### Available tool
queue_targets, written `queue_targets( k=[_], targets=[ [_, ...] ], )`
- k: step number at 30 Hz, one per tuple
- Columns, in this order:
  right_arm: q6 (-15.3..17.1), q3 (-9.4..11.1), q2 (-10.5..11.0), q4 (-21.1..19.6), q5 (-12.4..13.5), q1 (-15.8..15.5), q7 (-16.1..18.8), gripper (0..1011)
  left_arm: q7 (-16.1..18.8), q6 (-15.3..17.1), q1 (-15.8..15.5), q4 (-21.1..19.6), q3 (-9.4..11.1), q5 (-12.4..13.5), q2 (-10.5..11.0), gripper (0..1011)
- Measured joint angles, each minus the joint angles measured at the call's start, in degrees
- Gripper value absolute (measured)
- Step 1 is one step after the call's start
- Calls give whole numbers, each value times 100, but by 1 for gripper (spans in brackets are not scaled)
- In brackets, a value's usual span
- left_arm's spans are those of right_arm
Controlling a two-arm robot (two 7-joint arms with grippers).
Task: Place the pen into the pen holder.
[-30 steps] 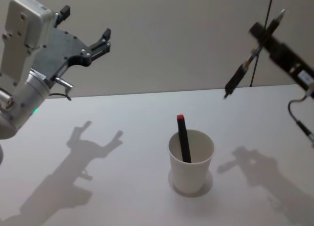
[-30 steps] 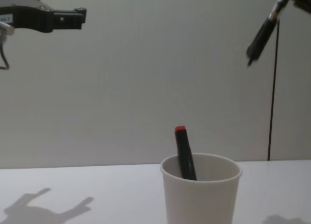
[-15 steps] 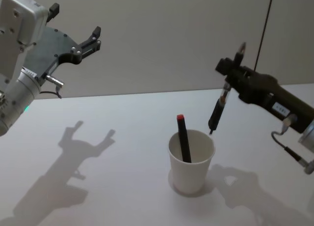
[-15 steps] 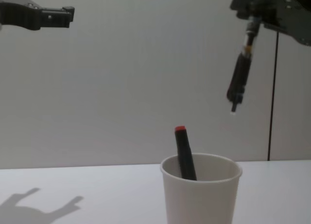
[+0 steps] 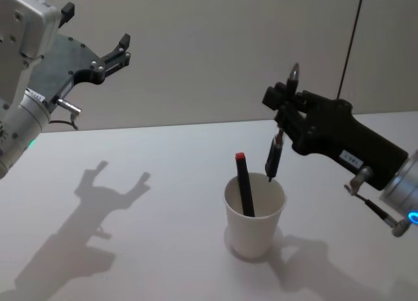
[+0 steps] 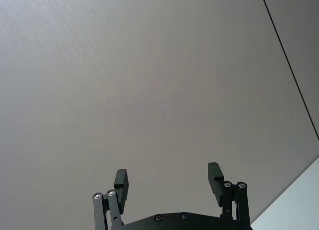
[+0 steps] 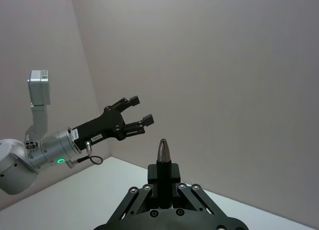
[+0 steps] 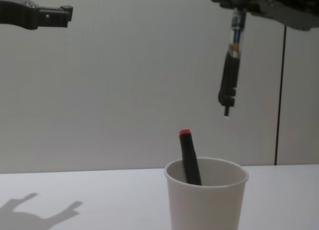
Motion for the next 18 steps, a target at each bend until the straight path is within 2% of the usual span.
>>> queue_targets(
  k=[1,4,5,9,10,11,12,14,15,17,18],
  targets=[
    [-59,-41,-22,-24,-171,3,0,119,1,3,1,-1,-1,1,2,1001],
    [-134,-91,-54,-49,-374,6,-3,119,3,6,2,-2,-2,2,5,1001],
    [-208,-134,-84,-60,-565,10,-10,119,4,8,3,-4,-3,3,6,1001],
    [-356,-219,-151,-65,-923,16,-42,119,5,11,4,-5,-5,5,8,1001],
    [-445,-264,-193,-60,-1123,21,-61,119,6,13,5,-6,-6,5,9,1001],
    [-474,-285,-214,-52,-1186,24,-74,119,6,13,5,-6,-6,5,9,1001],
    [-569,-333,-266,-22,-1396,32,-105,119,7,14,5,-7,-7,5,10,1001],
    [-659,-379,-321,20,-1592,39,-135,119,8,15,5,-7,-8,6,10,1001],
    [-774,-438,-396,89,-1830,52,-178,119,9,16,5,-8,-9,6,11,1001],
    [-876,-499,-471,167,-2033,65,-221,119,10,17,5,-9,-9,6,12,1001],
    [-978,-545,-530,239,-2241,75,-265,119,11,18,5,-10,-11,6,13,1001]
  ],
)
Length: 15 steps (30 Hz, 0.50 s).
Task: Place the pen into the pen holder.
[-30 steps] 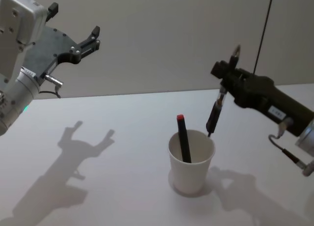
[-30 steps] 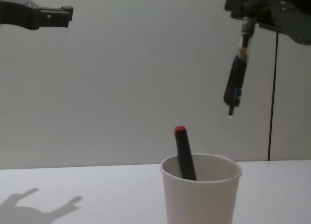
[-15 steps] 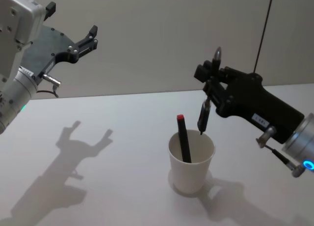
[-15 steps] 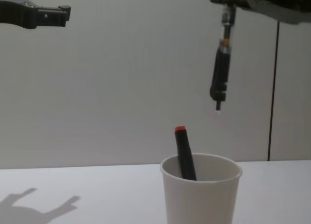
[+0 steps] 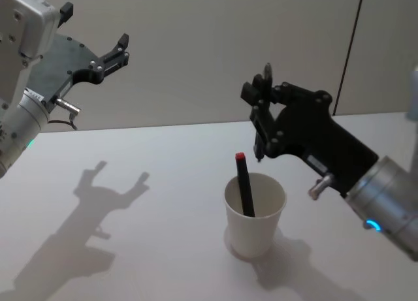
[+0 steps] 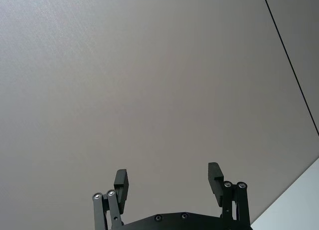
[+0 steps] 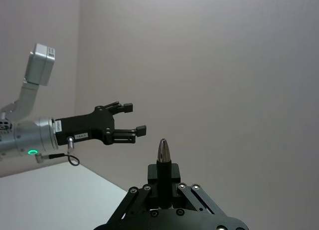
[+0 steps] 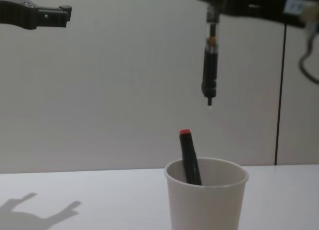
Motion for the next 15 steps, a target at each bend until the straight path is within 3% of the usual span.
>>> queue_targets(
  k=[6,15],
  targets=[
    [-251,-148,-209,290,-578,40,-100,119,1,2,0,-1,-1,0,3,1001],
    [-329,-261,-354,542,-933,50,-115,119,1,2,0,-1,-1,0,4,1001]
  ],
)
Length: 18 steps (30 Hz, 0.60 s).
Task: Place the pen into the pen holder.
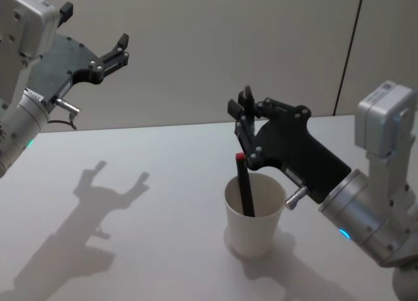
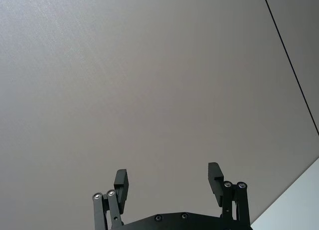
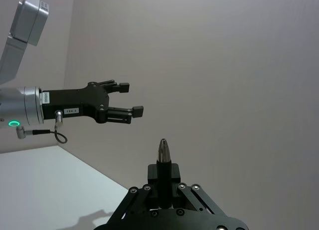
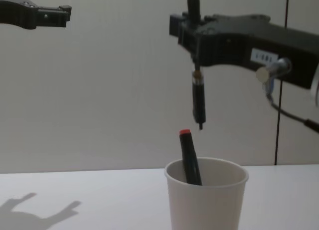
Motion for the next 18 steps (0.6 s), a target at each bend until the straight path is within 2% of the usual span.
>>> queue_targets(
  k=[18],
  targets=[
    [205,-62,-26,-21,114,-142,124,129,-1,0,0,0,1,0,0,1001]
  ],
)
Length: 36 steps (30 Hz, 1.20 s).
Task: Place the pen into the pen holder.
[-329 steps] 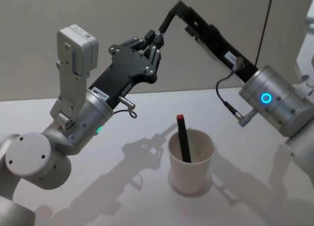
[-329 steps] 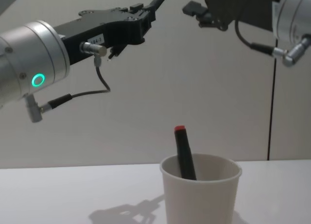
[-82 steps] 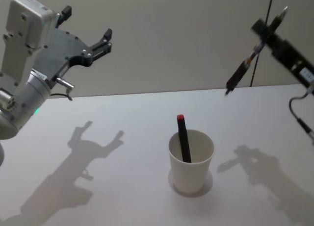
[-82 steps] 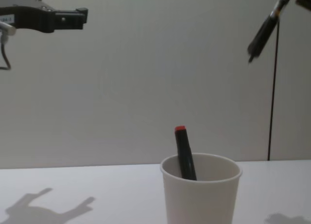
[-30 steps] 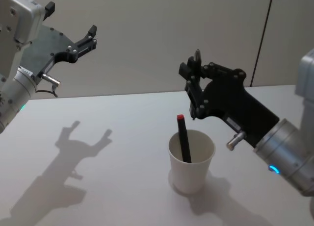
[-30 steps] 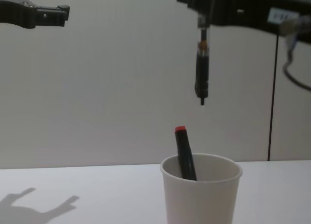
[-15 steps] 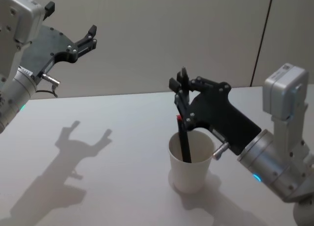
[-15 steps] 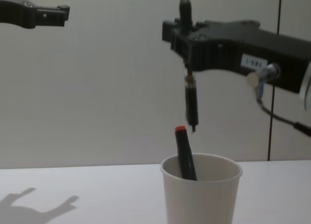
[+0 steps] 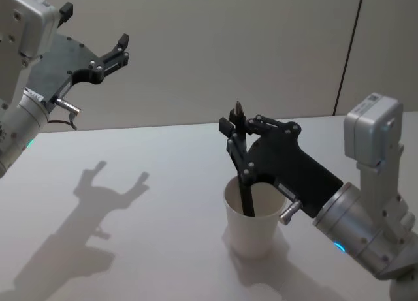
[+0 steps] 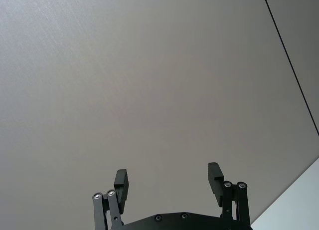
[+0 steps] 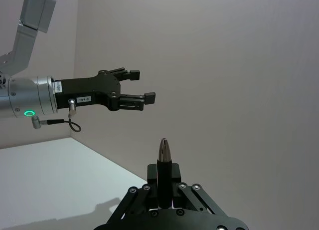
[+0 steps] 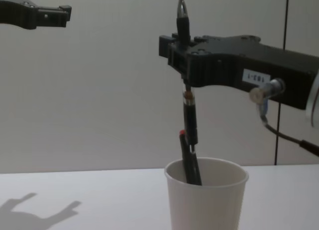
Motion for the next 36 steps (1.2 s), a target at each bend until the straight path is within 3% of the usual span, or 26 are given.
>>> queue_targets(
  k=[9,28,36],
  targets=[
    [45,-5,11,-39,38,-34,10,342,0,0,0,0,0,0,0,1001],
    [81,-7,21,-72,71,-61,18,955,0,0,0,0,0,0,0,1001],
    [78,5,23,-77,78,-63,4,1001,0,0,0,0,0,0,0,1001]
  ],
)
